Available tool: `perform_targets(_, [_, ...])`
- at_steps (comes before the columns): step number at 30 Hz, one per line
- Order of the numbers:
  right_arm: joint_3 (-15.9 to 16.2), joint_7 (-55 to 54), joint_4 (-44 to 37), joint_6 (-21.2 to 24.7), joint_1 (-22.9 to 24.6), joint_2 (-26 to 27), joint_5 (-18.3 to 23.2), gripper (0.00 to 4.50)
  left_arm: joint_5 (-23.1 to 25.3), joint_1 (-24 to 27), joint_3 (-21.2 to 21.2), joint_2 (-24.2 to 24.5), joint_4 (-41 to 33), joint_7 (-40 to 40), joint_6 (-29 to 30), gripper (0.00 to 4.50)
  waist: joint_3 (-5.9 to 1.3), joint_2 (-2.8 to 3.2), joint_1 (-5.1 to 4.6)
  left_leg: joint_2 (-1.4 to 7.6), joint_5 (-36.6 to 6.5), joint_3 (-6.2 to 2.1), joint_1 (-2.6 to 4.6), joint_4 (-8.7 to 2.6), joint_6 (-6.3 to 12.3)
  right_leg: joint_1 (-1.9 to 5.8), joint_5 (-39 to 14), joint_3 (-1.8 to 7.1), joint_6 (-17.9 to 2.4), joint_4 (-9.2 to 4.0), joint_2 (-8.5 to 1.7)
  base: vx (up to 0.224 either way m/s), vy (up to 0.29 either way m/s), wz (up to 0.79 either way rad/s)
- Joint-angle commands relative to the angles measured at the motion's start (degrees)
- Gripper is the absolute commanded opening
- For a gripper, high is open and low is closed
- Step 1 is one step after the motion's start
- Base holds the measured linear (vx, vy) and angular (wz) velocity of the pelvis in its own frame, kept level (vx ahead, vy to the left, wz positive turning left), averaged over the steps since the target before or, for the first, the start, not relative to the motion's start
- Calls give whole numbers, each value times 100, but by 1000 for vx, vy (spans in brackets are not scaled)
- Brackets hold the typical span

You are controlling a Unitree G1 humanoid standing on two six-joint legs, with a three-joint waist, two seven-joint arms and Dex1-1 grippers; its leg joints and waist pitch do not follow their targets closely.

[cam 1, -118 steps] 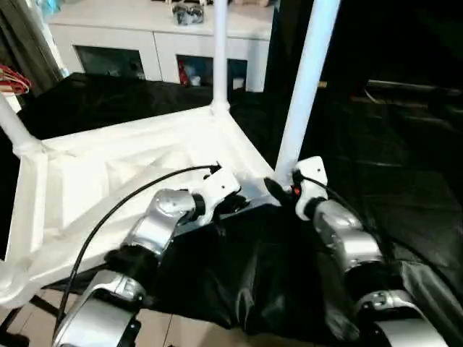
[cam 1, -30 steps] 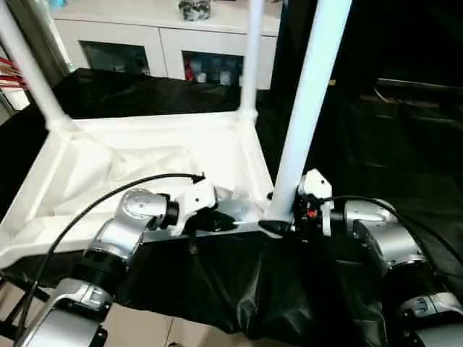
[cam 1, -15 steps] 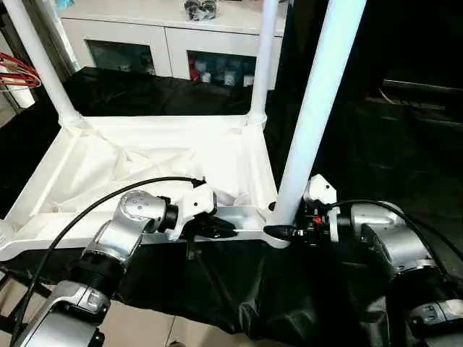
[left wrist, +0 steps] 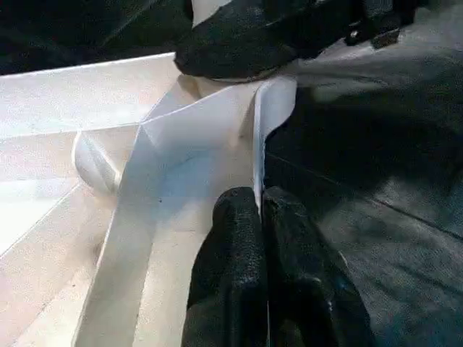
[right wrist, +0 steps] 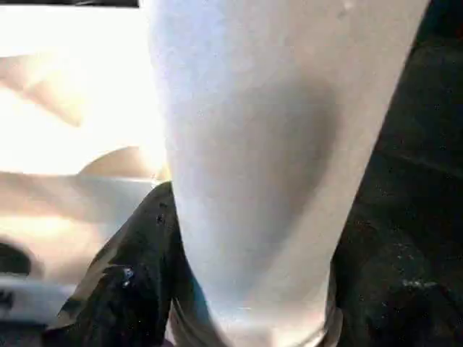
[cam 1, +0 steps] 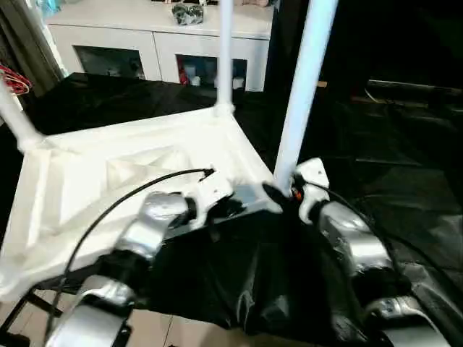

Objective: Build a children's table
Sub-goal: Rotate leg to tighten

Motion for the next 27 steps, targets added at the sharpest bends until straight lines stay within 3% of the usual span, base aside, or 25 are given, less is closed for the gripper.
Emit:
perform_targets(1, [593, 243, 260, -72, -3, 500, -221, 259, 0, -238, -257, -462, 10, 153, -40, 0, -338, -4, -25, 207, -1832, -142, 102, -437, -31, 164, -2130, 208, -1016, -528, -352, 0, 0, 0])
perform_targets(3, [589, 336, 282, -210, -39, 537, -187, 259, 11, -242, -272, -480, 19, 136, -60, 0, -344, -1, -24, 210, -1807, -140, 97, -437, -3, 168, -1992, 209, -1057, -515, -350, 0, 0, 0])
perform_targets(5, [453, 666, 194, -159, -36, 511, 89, 315, 8, -205, -300, -412, -33, -1, -88, 0, -348, -3, -22, 209, -1782, -135, 91, -439, 47, 185, -1854, 210, -1104, -500, -342, 0, 0, 0])
perform_targets(7, [448, 948, 80, -116, 3, 369, 192, 331, -23, -156, -296, -274, -78, -178, -141, 0, -357, -1, -15, 212, -1727, -131, 85, -432, 88, 195, -1736, 212, -1149, -486, -343, 0, 0, 0])
perform_targets(9, [518, 1173, 34, -118, 18, 220, 165, 351, -31, -134, -294, -195, -84, -280, -182, 0, -359, -29, -9, 214, -1607, -134, 63, -431, 131, 218, -1642, 211, -1170, -464, -355, 0, 0, 0])
perform_targets(11, [647, 1568, -81, -87, 62, -15, 128, 373, -96, -72, -293, -78, -162, -507, -225, 0, -371, -20, 1, 217, -1491, -122, 67, -413, 186, 229, -1422, 207, -1244, -444, -346, 0, 0, 0])
perform_targets(15, [782, 2390, -238, -100, 122, -457, 210, 377, -198, 15, -286, 117, -314, -908, -232, 0, -393, -21, -1, 220, -1252, -116, 45, -391, 290, 263, -1007, 205, -1370, -394, -352, 0, 0, 0])
perform_targets(18, [847, 3062, -430, -78, 191, -787, 296, 377, -250, 53, -287, 275, -376, -1186, -315, 0, -408, -28, 46, 226, -962, -94, 35, -357, 499, 301, -539, 186, -1542, -352, -339, 0, 0, 0])
perform_targets(22, [915, 4175, -761, 90, 279, -1323, 506, 377, -394, 92, -259, 571, -464, -1693, -422, 0, -381, -16, 82, 256, -1069, -79, 42, -364, 545, 275, -726, 174, -1574, -356, -332, 0, 0, 0])
perform_targets(25, [1008, 4623, -808, 98, 290, -1560, 518, 377, -489, 129, -240, 780, -561, -2028, -431, 0, -359, -21, 108, 271, -1357, -85, 80, -387, 381, 243, -1284, 179, -1499, -406, -344, 0, 0, 0])
perform_targets(27, [1048, 4729, -844, 112, 303, -1609, 531, 352, -509, 142, -229, 849, -594, -2104, -424, 0, -361, -12, 118, 277, -1387, -89, 87, -400, 320, 228, -1354, 187, -1462, -407, -347, 0, 0, 0])
